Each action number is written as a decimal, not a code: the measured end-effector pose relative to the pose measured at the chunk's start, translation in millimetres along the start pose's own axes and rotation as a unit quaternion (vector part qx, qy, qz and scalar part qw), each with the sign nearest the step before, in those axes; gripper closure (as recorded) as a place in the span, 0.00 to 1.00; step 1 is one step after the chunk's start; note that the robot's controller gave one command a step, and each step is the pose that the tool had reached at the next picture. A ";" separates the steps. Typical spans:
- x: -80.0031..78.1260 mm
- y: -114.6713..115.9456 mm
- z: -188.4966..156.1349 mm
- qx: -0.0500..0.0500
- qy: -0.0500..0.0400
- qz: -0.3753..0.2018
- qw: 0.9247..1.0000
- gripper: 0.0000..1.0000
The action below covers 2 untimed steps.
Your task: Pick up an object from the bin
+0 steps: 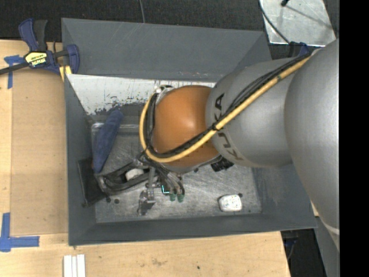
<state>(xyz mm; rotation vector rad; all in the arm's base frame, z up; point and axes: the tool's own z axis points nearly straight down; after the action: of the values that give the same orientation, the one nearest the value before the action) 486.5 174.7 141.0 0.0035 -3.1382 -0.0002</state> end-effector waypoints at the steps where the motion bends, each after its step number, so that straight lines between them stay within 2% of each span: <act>1: -42.1 1.7 67.1 -0.007 -0.015 0.018 1.000 0.00; 2: -40.5 -0.2 64.8 -0.005 -0.012 0.019 1.000 1.00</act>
Offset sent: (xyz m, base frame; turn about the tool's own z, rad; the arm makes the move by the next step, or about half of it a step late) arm 0.0344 -0.0029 -0.0710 0.0402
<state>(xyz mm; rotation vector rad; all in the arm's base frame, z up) 526.8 174.6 76.1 -0.0579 -3.1624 -0.0156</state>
